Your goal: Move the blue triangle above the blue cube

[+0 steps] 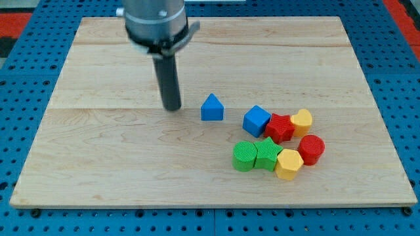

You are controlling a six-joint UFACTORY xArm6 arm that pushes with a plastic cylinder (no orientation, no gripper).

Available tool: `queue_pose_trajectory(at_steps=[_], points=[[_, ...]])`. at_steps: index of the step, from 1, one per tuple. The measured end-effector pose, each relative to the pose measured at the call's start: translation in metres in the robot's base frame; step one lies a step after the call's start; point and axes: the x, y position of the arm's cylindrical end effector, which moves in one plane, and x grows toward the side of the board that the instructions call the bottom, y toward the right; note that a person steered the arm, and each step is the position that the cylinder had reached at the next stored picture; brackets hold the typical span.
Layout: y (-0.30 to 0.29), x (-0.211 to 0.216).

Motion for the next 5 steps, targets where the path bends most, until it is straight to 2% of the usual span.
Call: queue_pose_trajectory(at_steps=[1, 2, 3, 5], points=[[0.034, 0.014], [0.064, 0.057], [0.129, 0.050], [0.122, 0.038]])
